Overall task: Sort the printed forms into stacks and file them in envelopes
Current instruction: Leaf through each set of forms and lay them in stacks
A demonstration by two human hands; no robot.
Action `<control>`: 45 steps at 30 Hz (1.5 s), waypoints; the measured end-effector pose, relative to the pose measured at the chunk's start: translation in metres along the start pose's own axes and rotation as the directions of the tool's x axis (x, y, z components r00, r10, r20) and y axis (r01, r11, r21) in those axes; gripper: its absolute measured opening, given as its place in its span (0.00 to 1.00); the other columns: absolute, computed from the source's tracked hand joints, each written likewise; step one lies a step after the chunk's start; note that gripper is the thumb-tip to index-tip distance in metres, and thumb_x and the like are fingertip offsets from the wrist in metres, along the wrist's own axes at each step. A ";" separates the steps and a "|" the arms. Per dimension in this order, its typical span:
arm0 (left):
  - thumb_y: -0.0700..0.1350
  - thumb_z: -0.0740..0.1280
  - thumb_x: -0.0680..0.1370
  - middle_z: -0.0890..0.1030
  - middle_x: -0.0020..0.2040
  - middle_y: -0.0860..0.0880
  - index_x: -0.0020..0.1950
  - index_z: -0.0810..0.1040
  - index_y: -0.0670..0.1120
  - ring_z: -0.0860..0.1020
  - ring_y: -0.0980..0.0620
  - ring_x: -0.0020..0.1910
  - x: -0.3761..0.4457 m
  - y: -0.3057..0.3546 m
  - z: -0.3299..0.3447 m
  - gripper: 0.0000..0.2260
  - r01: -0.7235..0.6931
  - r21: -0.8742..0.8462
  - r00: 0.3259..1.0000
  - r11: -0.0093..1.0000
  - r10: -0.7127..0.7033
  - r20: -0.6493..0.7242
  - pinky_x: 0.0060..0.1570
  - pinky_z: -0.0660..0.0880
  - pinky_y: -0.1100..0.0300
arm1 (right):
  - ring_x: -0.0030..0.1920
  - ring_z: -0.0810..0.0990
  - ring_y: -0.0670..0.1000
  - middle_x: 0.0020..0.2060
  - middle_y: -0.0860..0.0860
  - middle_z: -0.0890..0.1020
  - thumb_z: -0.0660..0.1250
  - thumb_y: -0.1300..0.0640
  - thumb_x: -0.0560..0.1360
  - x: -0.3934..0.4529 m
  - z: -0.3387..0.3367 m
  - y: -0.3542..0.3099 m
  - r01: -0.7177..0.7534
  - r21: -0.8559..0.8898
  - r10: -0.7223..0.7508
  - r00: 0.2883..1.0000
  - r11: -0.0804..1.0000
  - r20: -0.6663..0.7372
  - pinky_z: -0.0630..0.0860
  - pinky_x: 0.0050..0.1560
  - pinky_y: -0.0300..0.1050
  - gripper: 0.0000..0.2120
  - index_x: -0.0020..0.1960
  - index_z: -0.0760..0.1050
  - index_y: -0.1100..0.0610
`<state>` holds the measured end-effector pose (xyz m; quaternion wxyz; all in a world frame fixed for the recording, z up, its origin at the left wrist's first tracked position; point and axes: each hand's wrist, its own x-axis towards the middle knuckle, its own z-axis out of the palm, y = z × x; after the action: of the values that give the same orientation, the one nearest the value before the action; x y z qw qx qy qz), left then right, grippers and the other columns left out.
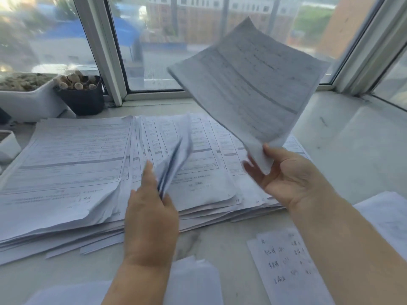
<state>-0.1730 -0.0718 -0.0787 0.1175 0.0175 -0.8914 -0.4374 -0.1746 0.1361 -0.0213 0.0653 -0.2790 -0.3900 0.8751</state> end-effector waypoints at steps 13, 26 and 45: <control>0.36 0.57 0.78 0.80 0.49 0.36 0.54 0.76 0.34 0.77 0.35 0.50 0.007 0.002 -0.013 0.11 -0.121 -0.144 0.940 0.982 0.067 -0.334 0.52 0.69 0.59 | 0.42 0.81 0.53 0.46 0.54 0.81 0.62 0.67 0.77 0.010 0.038 0.009 0.025 -0.890 0.143 0.984 0.456 0.102 0.80 0.29 0.42 0.08 0.49 0.77 0.58; 0.39 0.67 0.69 0.69 0.71 0.51 0.54 0.79 0.61 0.61 0.52 0.74 0.016 -0.017 -0.003 0.20 -0.192 0.088 0.917 0.977 0.147 0.370 0.74 0.47 0.49 | 0.34 0.84 0.50 0.38 0.57 0.85 0.61 0.62 0.80 -0.010 -0.004 0.003 0.014 -0.881 0.074 0.996 0.472 0.055 0.81 0.34 0.41 0.05 0.51 0.76 0.59; 0.43 0.65 0.77 0.76 0.55 0.53 0.58 0.78 0.49 0.75 0.55 0.55 -0.125 0.033 -0.121 0.11 -0.477 0.093 0.773 0.874 0.366 0.518 0.57 0.69 0.63 | 0.30 0.79 0.47 0.31 0.51 0.84 0.66 0.65 0.76 -0.289 -0.119 0.093 -0.079 -0.819 0.184 0.982 0.569 0.033 0.75 0.33 0.39 0.04 0.46 0.79 0.61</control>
<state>-0.0217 -0.1291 -0.0058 -0.0169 -0.2813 -0.9150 -0.2888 0.1403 0.0532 -0.0261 -0.1577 -0.2556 -0.7287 0.6155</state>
